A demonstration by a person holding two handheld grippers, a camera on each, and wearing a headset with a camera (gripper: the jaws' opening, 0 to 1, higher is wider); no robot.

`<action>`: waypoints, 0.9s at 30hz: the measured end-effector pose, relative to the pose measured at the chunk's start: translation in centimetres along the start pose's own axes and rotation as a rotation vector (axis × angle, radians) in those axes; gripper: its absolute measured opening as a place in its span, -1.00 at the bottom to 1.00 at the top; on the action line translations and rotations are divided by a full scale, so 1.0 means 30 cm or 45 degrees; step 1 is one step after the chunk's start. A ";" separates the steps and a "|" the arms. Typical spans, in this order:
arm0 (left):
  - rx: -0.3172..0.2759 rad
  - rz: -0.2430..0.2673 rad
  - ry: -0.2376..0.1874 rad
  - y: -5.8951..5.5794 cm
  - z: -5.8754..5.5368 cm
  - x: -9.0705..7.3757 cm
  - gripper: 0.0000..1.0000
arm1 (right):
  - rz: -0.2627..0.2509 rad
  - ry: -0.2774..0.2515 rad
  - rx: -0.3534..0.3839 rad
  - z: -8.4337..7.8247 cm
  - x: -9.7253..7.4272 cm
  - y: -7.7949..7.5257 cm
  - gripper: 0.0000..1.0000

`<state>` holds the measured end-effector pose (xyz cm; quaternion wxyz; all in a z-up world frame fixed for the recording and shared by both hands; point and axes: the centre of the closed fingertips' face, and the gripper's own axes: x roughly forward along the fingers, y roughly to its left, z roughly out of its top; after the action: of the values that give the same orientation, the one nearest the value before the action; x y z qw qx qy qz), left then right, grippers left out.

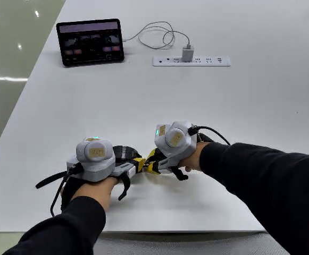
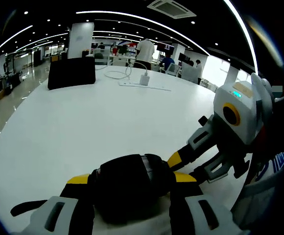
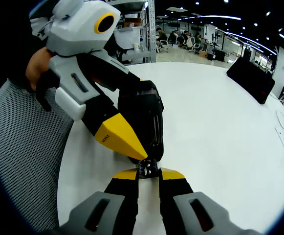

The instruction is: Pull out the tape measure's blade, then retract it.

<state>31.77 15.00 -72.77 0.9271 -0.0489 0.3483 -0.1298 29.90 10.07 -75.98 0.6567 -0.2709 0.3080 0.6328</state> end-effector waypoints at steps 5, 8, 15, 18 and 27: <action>0.005 0.001 0.004 -0.001 0.000 0.000 0.15 | 0.013 0.015 0.010 0.002 0.002 0.000 -0.80; 0.007 0.000 0.005 -0.002 -0.001 0.000 0.15 | 0.010 0.014 0.008 0.004 0.008 -0.001 -0.80; 0.002 -0.008 0.004 0.001 0.000 0.001 0.15 | 0.020 0.018 -0.012 0.014 0.014 0.001 -0.81; 0.002 -0.009 0.003 0.000 0.000 0.002 0.15 | 0.023 0.023 -0.021 0.020 0.018 0.003 -0.81; 0.016 -0.016 0.007 -0.002 -0.002 0.002 0.15 | 0.036 0.045 -0.032 0.017 0.018 0.005 -0.80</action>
<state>31.75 14.92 -72.85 0.9255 -0.0451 0.3499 -0.1381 29.79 10.82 -76.03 0.6387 -0.2859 0.3152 0.6410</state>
